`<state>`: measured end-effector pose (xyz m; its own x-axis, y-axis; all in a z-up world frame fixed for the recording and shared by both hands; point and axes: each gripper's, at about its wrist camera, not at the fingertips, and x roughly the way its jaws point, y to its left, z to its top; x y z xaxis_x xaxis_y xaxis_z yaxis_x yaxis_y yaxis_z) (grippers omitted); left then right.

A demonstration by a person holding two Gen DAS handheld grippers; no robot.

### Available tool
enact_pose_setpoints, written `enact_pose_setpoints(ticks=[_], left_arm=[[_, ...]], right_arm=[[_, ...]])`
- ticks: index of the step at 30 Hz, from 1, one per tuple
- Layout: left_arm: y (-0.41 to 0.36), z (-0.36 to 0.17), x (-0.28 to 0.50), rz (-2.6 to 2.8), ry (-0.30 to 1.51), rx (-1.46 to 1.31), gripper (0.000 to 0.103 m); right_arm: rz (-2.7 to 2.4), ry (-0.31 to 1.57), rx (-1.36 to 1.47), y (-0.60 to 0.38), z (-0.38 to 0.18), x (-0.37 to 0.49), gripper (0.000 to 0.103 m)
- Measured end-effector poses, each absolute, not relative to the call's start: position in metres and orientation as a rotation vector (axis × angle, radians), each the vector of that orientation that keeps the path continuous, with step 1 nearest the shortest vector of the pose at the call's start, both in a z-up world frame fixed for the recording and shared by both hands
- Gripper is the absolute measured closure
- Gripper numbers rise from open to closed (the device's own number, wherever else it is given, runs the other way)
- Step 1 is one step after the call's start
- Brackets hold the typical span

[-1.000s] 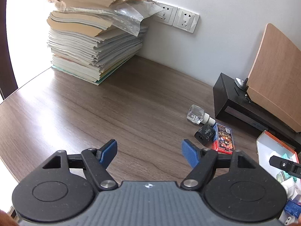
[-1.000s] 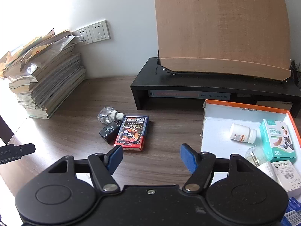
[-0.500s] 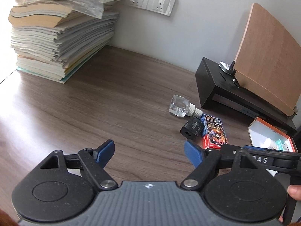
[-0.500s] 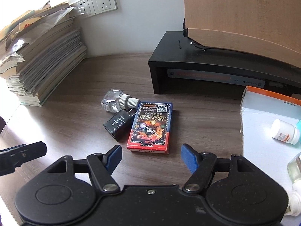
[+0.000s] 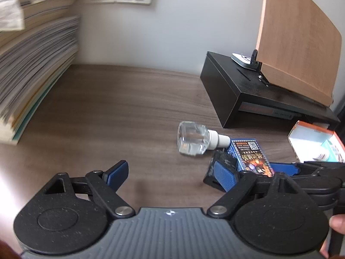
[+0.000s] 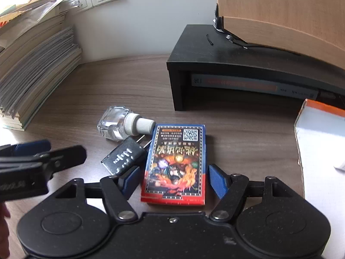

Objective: Organize rigid objects
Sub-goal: 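Move the right tool toward the red card box while the left tool approaches the black item, then grasp the card box with the right tool while the left tool grasps the glass bottle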

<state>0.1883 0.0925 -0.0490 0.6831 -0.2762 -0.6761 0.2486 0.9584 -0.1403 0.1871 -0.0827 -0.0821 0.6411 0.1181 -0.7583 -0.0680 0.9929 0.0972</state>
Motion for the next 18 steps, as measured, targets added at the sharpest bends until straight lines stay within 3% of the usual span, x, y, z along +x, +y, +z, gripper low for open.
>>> enact_pose_setpoints(ticks=[6,13,18], left_arm=[[0.095,-0.055,0.227,-0.520,0.690,0.071,0.007],[0.084,-0.060,0.260,-0.842,0.633,0.301,0.007],[0.079,-0.067,0.280,-0.920,0.630,0.317,0.007]], right_arm=[[0.101,0.859,0.060,-0.089,-0.084,0.176,0.031],[0.046,0.877,0.079,-0.106,-0.084,0.155,0.031],[0.005,0.882,0.090,-0.109,-0.086,0.140,0.031]])
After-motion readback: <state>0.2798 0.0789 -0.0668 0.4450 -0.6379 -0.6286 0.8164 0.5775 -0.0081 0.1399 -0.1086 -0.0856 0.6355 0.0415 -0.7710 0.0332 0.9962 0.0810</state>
